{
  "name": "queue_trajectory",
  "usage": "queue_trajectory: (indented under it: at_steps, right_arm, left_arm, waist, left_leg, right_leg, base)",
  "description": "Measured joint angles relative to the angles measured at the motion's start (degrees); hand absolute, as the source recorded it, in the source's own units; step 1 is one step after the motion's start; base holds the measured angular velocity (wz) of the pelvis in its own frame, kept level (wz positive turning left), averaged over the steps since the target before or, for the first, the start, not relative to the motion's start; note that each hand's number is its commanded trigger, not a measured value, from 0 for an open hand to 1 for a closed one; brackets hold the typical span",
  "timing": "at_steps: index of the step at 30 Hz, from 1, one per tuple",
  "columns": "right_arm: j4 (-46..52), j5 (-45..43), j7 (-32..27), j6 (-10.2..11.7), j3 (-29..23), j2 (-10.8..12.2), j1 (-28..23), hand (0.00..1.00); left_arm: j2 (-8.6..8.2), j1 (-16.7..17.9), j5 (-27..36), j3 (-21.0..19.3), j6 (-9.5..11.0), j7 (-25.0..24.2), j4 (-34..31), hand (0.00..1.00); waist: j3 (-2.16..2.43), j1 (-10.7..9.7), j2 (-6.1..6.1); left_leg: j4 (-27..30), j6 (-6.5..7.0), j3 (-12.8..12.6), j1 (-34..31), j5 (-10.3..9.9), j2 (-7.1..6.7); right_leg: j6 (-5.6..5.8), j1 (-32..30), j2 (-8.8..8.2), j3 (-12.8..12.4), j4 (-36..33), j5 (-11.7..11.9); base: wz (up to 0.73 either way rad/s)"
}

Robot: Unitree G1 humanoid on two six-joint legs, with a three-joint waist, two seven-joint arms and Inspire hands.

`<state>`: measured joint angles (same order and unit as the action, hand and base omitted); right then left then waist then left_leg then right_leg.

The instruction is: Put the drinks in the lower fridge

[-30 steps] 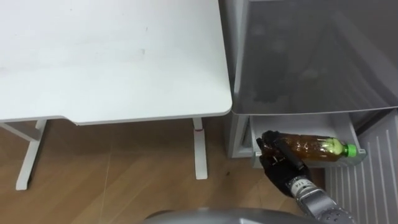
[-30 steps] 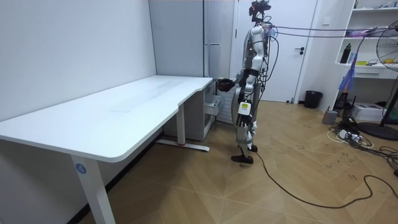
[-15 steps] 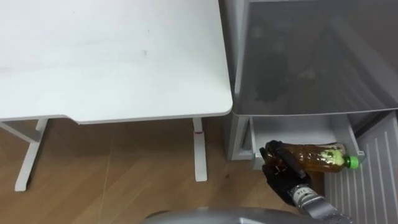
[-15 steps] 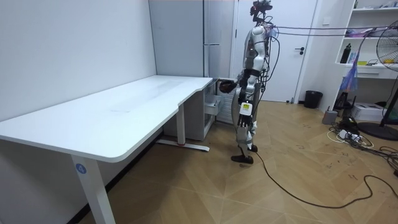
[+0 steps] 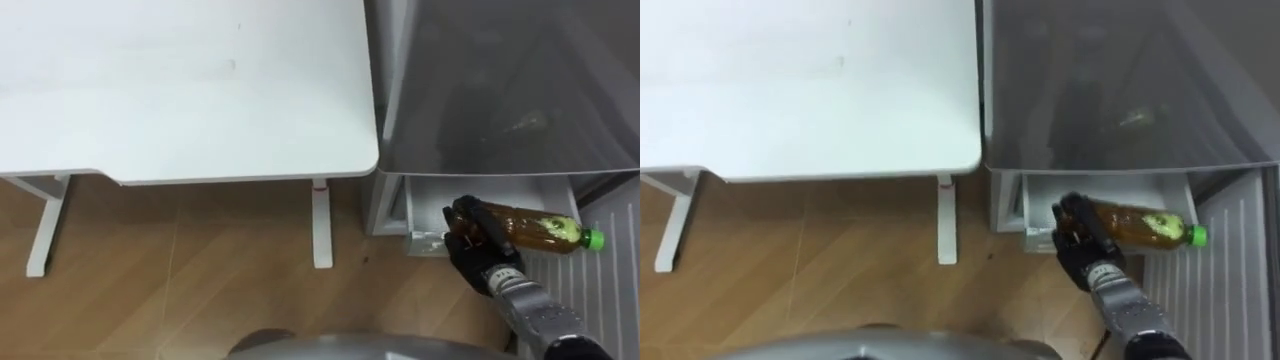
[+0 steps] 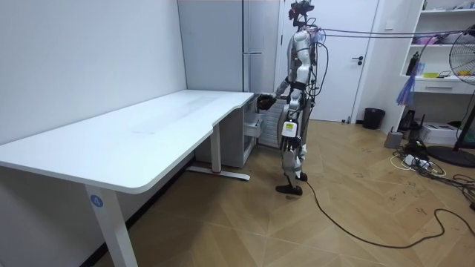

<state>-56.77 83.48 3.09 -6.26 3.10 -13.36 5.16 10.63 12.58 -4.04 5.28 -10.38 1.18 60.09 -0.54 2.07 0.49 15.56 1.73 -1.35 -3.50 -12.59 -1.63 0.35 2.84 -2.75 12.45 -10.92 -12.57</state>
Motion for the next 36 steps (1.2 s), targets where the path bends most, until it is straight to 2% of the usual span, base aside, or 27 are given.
queue_trajectory:
  at_steps: [3,5,10,12,17,23,27,32,36]
  right_arm:
    - [-2.4,-0.2,-0.3,-0.2,-0.5,-0.3,3.6,1.0]
    - [-4.5,0.0,-0.5,-0.2,-0.6,-0.4,5.1,1.0]
    - [-10.5,0.0,-0.5,-0.2,-2.8,-1.0,9.5,1.0]
    - [-12.6,-0.7,-0.6,-1.1,-2.7,-2.4,12.5,1.0]
    - [-16.4,-3.4,-0.8,-2.7,-2.7,-4.6,16.0,1.0]
    - [-19.1,-4.2,-1.1,-3.9,-4.5,-6.2,18.9,1.0]
    - [-19.9,-4.3,-1.0,-3.9,-4.4,-7.4,19.6,1.0]
    - [-21.7,-5.8,-1.0,-4.0,-4.4,-7.4,21.4,1.0]
    - [-22.1,-7.5,-0.9,-4.0,-4.4,-7.4,22.5,1.0]
  left_arm:
    - [0.47,-2.0,0.0,0.0,0.1,0.4,0.0,0.0]
    - [0.58,-2.8,0.0,0.0,0.4,0.3,-0.1,0.0]
    - [1.36,-3.6,0.0,0.2,0.8,-0.9,-0.2,0.0]
    - [2.16,-4.5,0.1,0.6,0.8,-0.8,-0.4,0.0]
    - [2.59,-5.3,0.0,0.6,0.9,-0.5,-0.3,0.0]
    - [2.94,-5.5,0.0,0.5,1.0,-0.6,0.3,0.0]
    - [2.98,-6.3,-0.2,0.5,0.8,-0.6,2.1,0.0]
    - [2.89,-6.8,-0.1,0.6,0.9,-0.6,2.6,0.0]
    - [2.88,-7.9,0.0,0.6,1.0,-0.6,2.6,0.0]
  waist:
    - [-0.07,0.0,-0.01]
    - [-0.28,0.0,-0.32]
    - [-0.31,0.0,-0.34]
    - [-0.31,-0.1,-0.33]
    - [-0.53,0.0,-0.43]
    - [-0.92,0.1,-0.25]
    - [-1.15,1.5,-0.23]
    - [-1.36,1.9,-0.08]
    - [-1.64,3.2,0.28]
  left_leg:
    - [-0.1,0.01,0.0,-1.9,0.4,0.04]
    - [-0.1,0.04,0.0,-3.0,0.6,0.05]
    - [-0.2,0.32,0.6,-5.5,1.1,-0.13]
    - [-0.3,0.26,1.0,-7.7,1.8,-0.16]
    - [-1.0,-0.08,1.6,-9.2,2.8,-0.19]
    - [-1.7,-0.24,1.7,-11.0,4.0,-0.12]
    - [-2.3,-0.31,1.8,-11.6,4.7,-0.12]
    - [-2.1,-0.21,1.8,-12.4,5.0,-0.22]
    - [-2.2,-0.07,1.4,-13.0,5.3,-0.21]
  right_leg:
    - [-0.1,-1.7,0.01,0.3,0.0,0.3]
    - [-0.11,-2.9,0.01,0.4,0.1,0.7]
    - [0.05,-5.4,-0.25,1.2,0.0,1.0]
    - [-0.11,-7.6,-0.27,2.0,-0.1,1.4]
    - [-0.53,-9.0,-0.19,3.0,0.1,1.7]
    - [-0.93,-10.9,-0.31,4.1,-0.1,2.0]
    - [-0.99,-12.0,-0.53,4.9,-0.9,2.1]
    - [-1.05,-12.9,-0.82,5.5,-1.3,2.1]
    - [-1.11,-13.9,-1.06,5.3,-2.2,2.2]
  base:
    - [0.0]
    - [0.0]
    - [0.02]
    - [0.09]
    - [0.1]
    - [0.05]
    - [0.01]
    - [0.03]
    - [-0.04]
